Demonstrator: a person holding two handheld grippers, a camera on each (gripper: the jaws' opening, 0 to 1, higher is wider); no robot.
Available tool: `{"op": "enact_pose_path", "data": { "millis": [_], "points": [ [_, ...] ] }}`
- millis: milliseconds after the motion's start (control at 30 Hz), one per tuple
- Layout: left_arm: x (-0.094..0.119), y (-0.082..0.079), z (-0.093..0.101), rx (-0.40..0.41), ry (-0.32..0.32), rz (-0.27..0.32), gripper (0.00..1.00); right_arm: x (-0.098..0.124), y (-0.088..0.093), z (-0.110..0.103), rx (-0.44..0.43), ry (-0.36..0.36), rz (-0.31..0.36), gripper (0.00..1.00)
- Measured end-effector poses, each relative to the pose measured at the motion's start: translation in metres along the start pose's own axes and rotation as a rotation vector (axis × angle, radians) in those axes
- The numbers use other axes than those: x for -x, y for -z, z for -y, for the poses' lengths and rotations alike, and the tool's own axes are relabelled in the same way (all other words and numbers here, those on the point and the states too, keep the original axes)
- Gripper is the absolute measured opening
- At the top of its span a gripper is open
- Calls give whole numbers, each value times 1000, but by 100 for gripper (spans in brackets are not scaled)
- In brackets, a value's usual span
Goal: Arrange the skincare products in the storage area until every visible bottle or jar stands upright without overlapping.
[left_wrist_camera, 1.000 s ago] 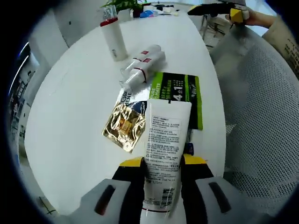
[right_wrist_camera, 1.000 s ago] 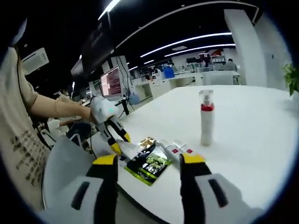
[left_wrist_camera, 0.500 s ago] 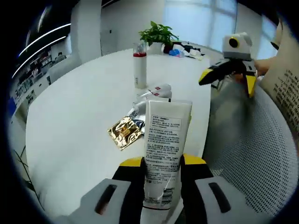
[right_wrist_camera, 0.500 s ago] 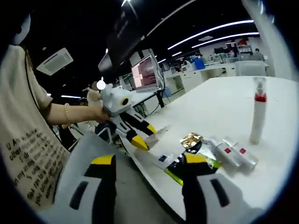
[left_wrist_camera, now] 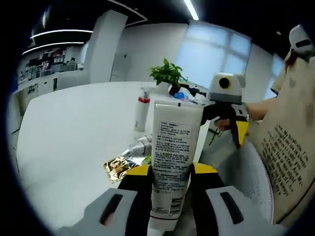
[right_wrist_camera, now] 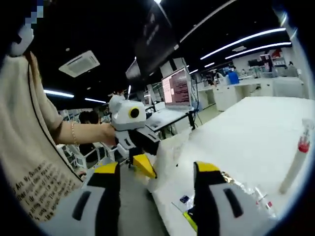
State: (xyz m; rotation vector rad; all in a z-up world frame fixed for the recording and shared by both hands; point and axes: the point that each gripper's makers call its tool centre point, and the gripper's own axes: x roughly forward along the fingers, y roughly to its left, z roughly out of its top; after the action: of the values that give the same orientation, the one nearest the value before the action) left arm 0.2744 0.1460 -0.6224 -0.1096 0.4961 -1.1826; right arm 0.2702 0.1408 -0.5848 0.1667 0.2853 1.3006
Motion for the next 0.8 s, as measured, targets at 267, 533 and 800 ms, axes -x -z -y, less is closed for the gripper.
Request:
{"op": "enact_pose_path", "data": {
  "millis": [267,533,800],
  "points": [
    [-14,-31,26,78,138,125,26,5,-17,5,13,-38,6,57],
    [-22,-52,45,106,208,196,26,19,-43,-6,-103,-127,111,42],
    [-28,-61,59,89,236,211,27,26,-50,-14,-93,-168,111,40]
  ]
}}
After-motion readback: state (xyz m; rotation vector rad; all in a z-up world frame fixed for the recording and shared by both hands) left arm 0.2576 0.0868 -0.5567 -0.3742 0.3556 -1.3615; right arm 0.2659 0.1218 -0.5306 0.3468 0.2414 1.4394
